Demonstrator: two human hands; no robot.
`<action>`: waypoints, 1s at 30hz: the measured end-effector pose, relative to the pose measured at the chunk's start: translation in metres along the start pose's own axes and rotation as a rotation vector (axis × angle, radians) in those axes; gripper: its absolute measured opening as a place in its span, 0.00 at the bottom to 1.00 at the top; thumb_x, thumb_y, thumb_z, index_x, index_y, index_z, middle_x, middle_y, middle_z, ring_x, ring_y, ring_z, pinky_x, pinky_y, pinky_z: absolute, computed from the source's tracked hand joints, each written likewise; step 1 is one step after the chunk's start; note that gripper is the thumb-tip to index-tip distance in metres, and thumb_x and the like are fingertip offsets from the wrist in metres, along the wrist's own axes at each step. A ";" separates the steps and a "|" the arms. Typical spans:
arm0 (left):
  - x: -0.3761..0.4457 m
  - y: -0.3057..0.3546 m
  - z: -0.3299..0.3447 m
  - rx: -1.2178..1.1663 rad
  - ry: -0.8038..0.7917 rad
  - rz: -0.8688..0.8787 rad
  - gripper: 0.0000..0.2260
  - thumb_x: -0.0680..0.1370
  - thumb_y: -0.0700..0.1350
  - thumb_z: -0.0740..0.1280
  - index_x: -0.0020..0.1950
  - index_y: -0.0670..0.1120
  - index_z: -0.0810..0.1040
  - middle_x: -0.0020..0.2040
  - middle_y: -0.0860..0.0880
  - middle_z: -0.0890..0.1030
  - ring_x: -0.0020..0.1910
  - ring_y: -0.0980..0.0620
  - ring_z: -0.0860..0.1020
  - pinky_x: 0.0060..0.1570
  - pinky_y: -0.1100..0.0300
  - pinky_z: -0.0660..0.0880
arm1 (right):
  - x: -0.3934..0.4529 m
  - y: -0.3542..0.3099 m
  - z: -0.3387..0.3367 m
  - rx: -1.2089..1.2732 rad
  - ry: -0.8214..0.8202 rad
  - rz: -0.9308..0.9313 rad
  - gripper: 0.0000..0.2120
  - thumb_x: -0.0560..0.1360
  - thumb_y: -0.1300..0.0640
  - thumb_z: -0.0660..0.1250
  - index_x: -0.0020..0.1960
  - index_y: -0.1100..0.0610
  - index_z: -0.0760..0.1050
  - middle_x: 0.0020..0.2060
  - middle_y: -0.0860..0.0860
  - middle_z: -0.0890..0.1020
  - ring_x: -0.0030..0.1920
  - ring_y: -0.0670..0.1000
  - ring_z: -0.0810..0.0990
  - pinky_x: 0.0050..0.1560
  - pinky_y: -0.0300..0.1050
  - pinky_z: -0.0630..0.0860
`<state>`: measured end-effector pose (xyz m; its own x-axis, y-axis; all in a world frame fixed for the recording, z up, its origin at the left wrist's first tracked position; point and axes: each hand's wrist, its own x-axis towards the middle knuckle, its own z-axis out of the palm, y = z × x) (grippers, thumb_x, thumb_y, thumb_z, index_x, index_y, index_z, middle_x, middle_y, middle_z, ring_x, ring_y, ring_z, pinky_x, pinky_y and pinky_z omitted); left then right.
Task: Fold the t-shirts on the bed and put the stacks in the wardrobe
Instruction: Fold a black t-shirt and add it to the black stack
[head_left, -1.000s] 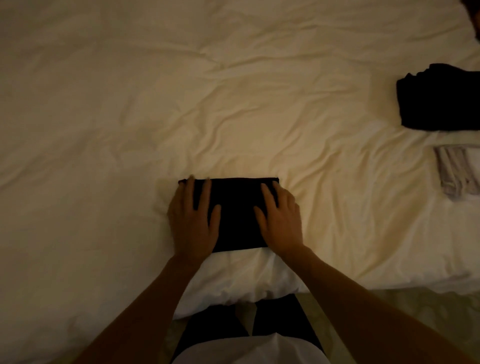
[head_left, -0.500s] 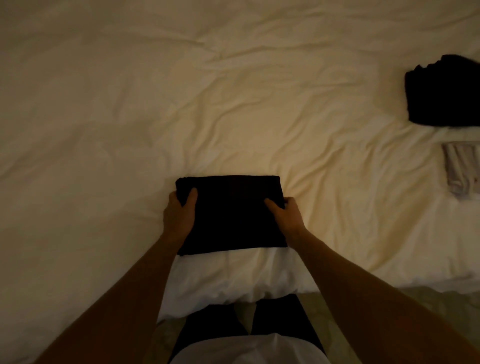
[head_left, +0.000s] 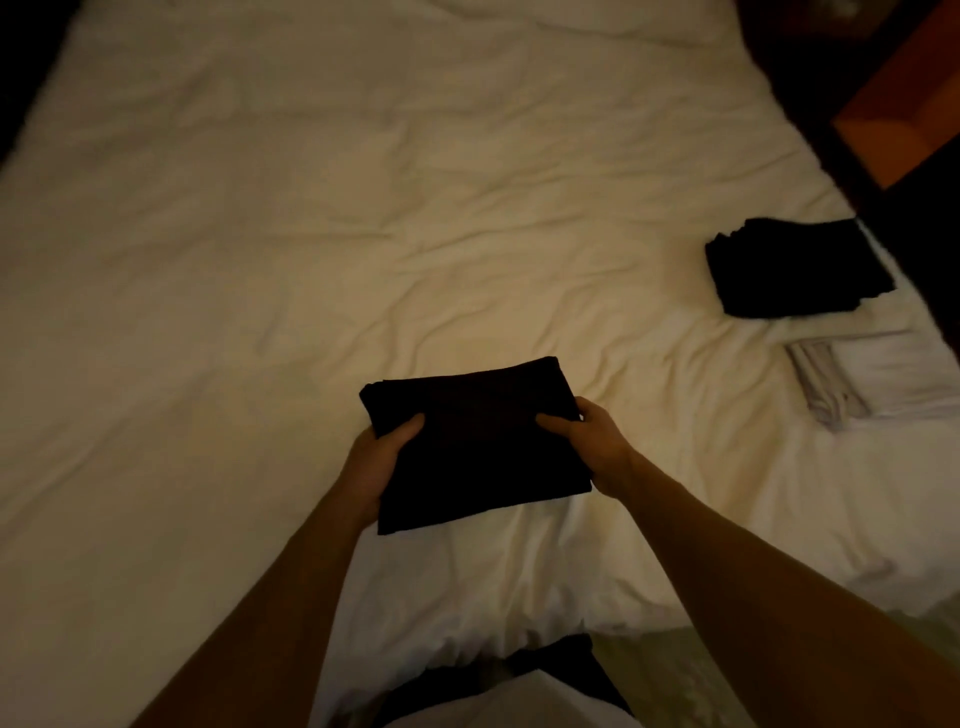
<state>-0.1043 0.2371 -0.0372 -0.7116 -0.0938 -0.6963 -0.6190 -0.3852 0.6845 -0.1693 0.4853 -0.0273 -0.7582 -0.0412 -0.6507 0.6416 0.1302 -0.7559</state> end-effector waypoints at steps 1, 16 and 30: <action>-0.005 0.012 0.005 0.001 -0.029 0.022 0.19 0.77 0.50 0.71 0.65 0.44 0.78 0.55 0.44 0.85 0.51 0.45 0.84 0.47 0.55 0.80 | -0.006 -0.013 -0.003 0.006 0.000 -0.025 0.15 0.75 0.62 0.72 0.60 0.60 0.75 0.55 0.59 0.82 0.52 0.60 0.83 0.57 0.58 0.80; -0.076 0.137 0.108 0.125 -0.262 0.182 0.19 0.76 0.49 0.72 0.64 0.43 0.78 0.51 0.41 0.85 0.46 0.43 0.85 0.38 0.54 0.81 | -0.089 -0.135 -0.102 0.324 -0.124 -0.190 0.17 0.77 0.61 0.67 0.65 0.55 0.74 0.56 0.58 0.83 0.57 0.59 0.82 0.53 0.52 0.82; -0.104 0.117 0.240 0.082 -0.378 0.117 0.19 0.79 0.53 0.68 0.68 0.47 0.76 0.60 0.41 0.82 0.58 0.41 0.81 0.55 0.48 0.78 | -0.107 -0.176 -0.244 0.379 -0.260 -0.222 0.17 0.77 0.65 0.63 0.65 0.60 0.75 0.55 0.62 0.83 0.51 0.60 0.84 0.46 0.51 0.83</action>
<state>-0.1821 0.4222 0.1671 -0.8413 0.2174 -0.4949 -0.5404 -0.3158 0.7799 -0.2295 0.7085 0.1932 -0.8583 -0.2784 -0.4311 0.5015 -0.2762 -0.8199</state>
